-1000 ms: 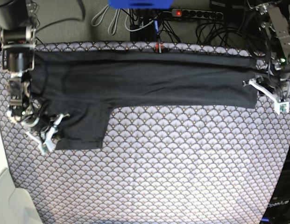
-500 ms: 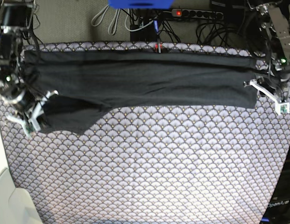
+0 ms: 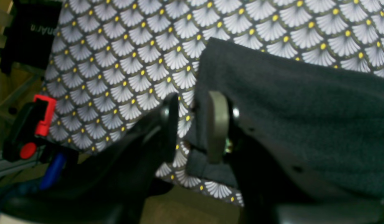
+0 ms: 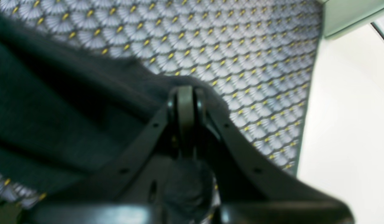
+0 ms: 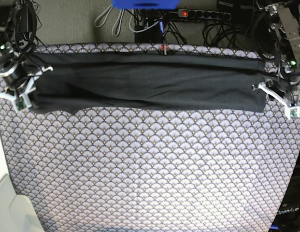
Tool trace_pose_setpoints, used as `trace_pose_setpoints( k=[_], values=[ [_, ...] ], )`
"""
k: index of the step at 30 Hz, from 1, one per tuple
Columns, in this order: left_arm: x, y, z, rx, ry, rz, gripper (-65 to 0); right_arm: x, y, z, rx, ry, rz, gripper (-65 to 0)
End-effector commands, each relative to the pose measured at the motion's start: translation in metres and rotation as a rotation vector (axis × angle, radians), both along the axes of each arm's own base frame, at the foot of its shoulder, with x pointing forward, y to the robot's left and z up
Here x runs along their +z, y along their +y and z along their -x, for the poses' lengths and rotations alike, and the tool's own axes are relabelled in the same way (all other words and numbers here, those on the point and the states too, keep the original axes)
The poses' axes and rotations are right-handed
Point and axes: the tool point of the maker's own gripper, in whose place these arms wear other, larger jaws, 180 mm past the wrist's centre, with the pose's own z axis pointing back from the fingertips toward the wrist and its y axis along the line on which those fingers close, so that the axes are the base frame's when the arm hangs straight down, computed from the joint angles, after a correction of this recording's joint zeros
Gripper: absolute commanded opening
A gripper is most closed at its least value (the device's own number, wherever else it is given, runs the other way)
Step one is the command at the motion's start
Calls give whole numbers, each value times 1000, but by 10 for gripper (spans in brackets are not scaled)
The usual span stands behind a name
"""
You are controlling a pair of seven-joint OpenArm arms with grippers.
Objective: Fold the T-shirt properly
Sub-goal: 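Move the right gripper to the sleeve and fold it onto the shirt, then grasp the folded strip's end with the left gripper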
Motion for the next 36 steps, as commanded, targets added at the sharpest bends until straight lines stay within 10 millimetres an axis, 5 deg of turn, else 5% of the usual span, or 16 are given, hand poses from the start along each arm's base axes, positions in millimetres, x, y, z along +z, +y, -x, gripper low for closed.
trace_pose_setpoints(
  k=[1, 13, 36],
  values=[
    [14, 6, -6, -4, -39, -31, -488, 10, 5, -3, 33, -36, -4, -650],
    [18, 18, -1, 34, -49, -38, -488, 7, -31, 25, -132, -30, -20, -650],
    [17, 19, 0, 37, -45, -42, -488, -18, -16, 47, -180, 26, -99, -650]
  ],
)
